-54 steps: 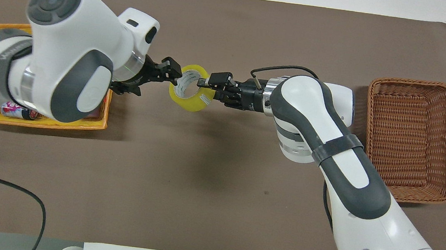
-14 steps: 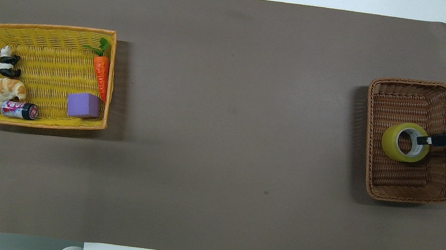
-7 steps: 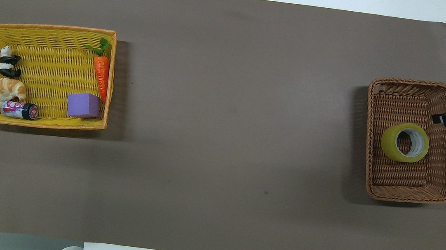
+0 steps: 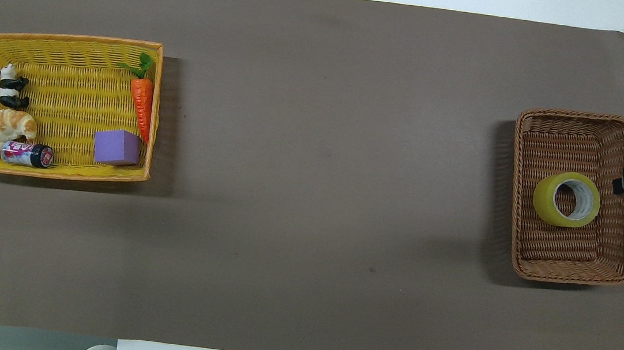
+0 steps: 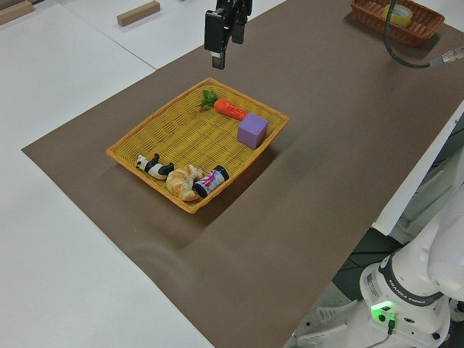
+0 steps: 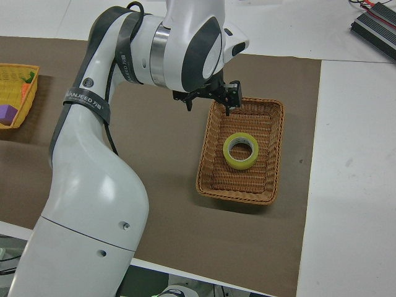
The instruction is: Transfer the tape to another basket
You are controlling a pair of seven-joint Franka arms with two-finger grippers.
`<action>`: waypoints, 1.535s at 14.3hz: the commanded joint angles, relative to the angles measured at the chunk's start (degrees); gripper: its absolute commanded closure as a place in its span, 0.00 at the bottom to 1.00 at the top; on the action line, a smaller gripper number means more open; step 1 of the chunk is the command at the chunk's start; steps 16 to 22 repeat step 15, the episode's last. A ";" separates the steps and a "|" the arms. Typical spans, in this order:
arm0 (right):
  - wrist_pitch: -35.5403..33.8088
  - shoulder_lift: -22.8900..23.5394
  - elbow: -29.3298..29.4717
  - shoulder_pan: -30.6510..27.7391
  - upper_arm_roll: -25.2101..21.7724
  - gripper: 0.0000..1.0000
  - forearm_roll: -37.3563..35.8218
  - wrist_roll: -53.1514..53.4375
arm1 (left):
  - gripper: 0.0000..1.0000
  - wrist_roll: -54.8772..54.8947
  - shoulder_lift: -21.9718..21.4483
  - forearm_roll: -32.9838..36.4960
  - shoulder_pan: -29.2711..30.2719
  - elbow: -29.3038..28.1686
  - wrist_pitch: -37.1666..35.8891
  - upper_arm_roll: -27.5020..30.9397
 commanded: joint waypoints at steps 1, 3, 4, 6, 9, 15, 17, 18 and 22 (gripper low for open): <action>-3.22 1.16 3.86 -1.30 0.07 0.00 -1.85 0.20 | 0.00 0.74 -1.20 1.02 -0.05 -1.31 0.31 0.08; -3.31 1.96 5.44 0.79 -0.45 0.00 -2.20 0.29 | 0.00 0.74 -1.20 1.02 -0.05 -1.31 0.31 0.08; -3.48 1.96 5.71 1.24 -0.54 0.00 -2.38 0.29 | 0.00 0.74 -1.20 1.02 -0.05 -1.31 0.31 0.08; -3.83 1.87 5.36 2.20 -0.54 0.00 -2.38 0.90 | 0.00 0.74 -1.20 1.02 -0.05 -1.31 0.31 0.08; -3.83 3.62 5.45 3.17 -2.46 0.00 -2.29 2.31 | 0.00 0.74 -1.20 1.02 -0.05 -1.40 0.31 0.08; -3.31 3.63 5.62 3.53 -2.92 0.00 -2.38 2.58 | 0.00 0.74 -1.20 1.02 -0.05 -1.31 0.31 0.08; -3.31 3.63 5.62 3.53 -2.92 0.00 -2.38 2.58 | 0.00 0.74 -1.20 1.02 -0.05 -1.31 0.31 0.08; -3.31 3.63 5.62 3.53 -2.92 0.00 -2.38 2.58 | 0.00 0.74 -1.20 1.02 -0.05 -1.31 0.31 0.08; -3.31 3.63 5.62 3.53 -2.92 0.00 -2.38 2.58 | 0.00 0.74 -1.20 1.02 -0.05 -1.31 0.31 0.08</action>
